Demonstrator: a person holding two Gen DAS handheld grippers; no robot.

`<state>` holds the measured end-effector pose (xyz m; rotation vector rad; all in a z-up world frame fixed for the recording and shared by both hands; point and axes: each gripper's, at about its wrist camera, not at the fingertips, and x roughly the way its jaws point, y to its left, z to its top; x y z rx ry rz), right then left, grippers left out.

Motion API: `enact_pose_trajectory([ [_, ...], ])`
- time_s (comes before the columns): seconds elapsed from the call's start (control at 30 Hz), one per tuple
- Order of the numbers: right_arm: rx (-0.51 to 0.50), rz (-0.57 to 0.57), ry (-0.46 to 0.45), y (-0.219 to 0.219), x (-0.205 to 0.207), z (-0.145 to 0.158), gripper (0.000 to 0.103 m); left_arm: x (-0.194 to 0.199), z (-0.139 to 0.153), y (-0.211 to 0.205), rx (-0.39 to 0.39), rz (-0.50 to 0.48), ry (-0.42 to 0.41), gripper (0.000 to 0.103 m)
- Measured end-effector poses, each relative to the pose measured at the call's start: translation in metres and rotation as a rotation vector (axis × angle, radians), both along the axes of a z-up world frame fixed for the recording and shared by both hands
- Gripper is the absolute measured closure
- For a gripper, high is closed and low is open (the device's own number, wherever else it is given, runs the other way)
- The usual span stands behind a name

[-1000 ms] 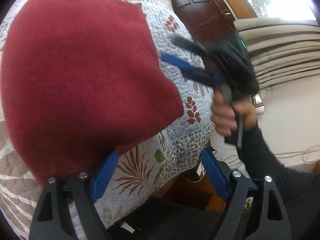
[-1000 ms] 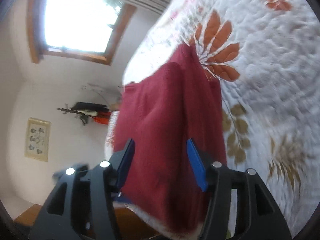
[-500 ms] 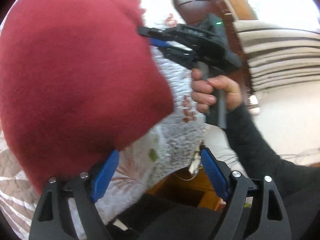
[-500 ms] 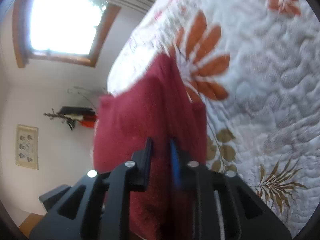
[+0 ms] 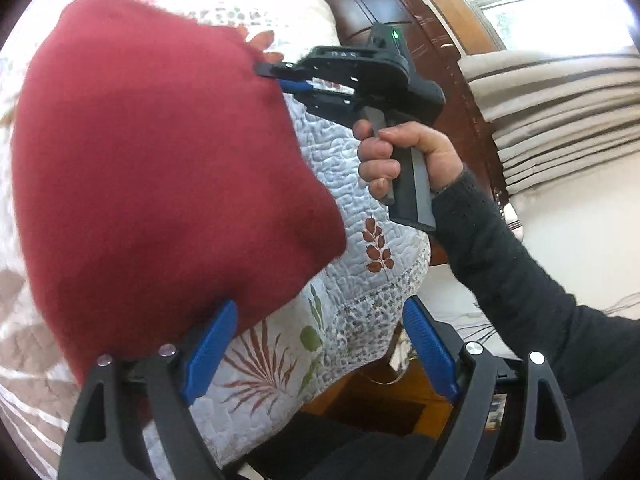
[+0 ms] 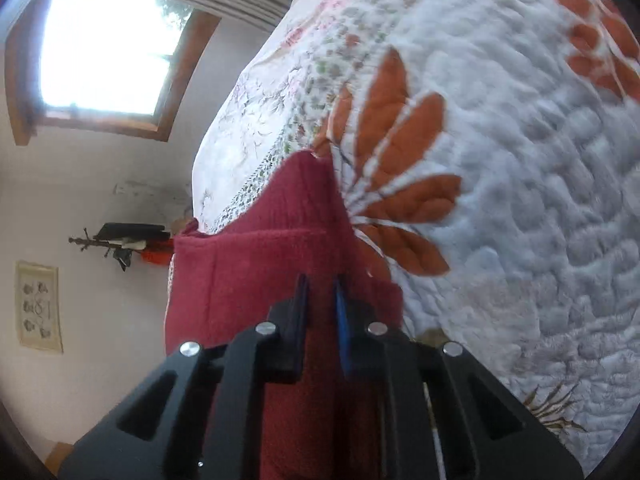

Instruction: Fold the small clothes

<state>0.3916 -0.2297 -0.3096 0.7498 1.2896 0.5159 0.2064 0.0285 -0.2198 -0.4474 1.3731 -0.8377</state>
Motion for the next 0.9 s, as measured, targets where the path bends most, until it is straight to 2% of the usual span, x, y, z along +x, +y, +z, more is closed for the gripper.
enact_pose_trajectory([
  [0.07,0.050,0.010,-0.032,-0.008,-0.019,0.016,0.075,-0.005,-0.001,0.003,0.014,0.003,0.005,0.018],
  [0.1,0.061,0.024,-0.048,-0.011,-0.032,0.026,0.062,-0.005,0.001,0.003,0.020,0.002,0.002,0.018],
  [0.17,0.018,0.068,-0.081,-0.013,-0.063,0.043,0.046,-0.010,0.007,0.005,0.065,0.001,-0.026,0.016],
  [0.27,-0.037,0.156,-0.057,-0.001,-0.104,0.043,0.041,-0.009,0.015,0.003,0.176,0.031,-0.052,0.015],
  [0.33,-0.075,0.182,-0.034,0.006,-0.114,0.034,0.044,-0.010,0.028,0.001,0.302,0.057,-0.112,0.014],
  [0.37,-0.095,0.182,-0.026,0.007,-0.117,0.029,0.067,-0.010,0.034,-0.002,0.354,0.068,-0.140,0.014],
  [0.4,-0.084,0.172,-0.014,0.005,-0.120,0.022,0.079,-0.009,0.042,-0.004,0.401,0.083,-0.164,0.014],
  [0.47,-0.066,0.130,0.019,-0.004,-0.123,0.007,0.085,-0.006,0.054,-0.002,0.418,0.105,-0.186,0.011],
  [0.53,-0.066,0.108,0.044,-0.012,-0.125,-0.005,0.085,-0.004,0.065,-0.001,0.447,0.117,-0.212,0.009],
  [0.6,-0.065,0.119,0.040,-0.018,-0.129,-0.002,0.081,-0.004,0.069,0.002,0.475,0.120,-0.224,0.009],
  [0.63,-0.048,0.135,0.006,-0.019,-0.132,0.013,0.080,-0.003,0.069,0.005,0.485,0.117,-0.225,0.009],
  [0.67,-0.058,0.143,-0.026,-0.021,-0.135,0.027,0.075,-0.004,0.070,0.007,0.492,0.117,-0.227,0.009],
  [0.77,-0.191,0.150,-0.145,-0.026,-0.150,0.072,0.074,-0.004,0.066,0.022,0.522,0.123,-0.234,0.008],
  [0.83,-0.177,0.161,-0.212,-0.013,-0.155,0.094,0.074,0.000,0.063,0.033,0.540,0.136,-0.234,0.008],
  [0.9,-0.147,0.221,-0.250,0.007,-0.166,0.100,0.058,0.003,0.057,0.044,0.536,0.152,-0.221,0.007],
])
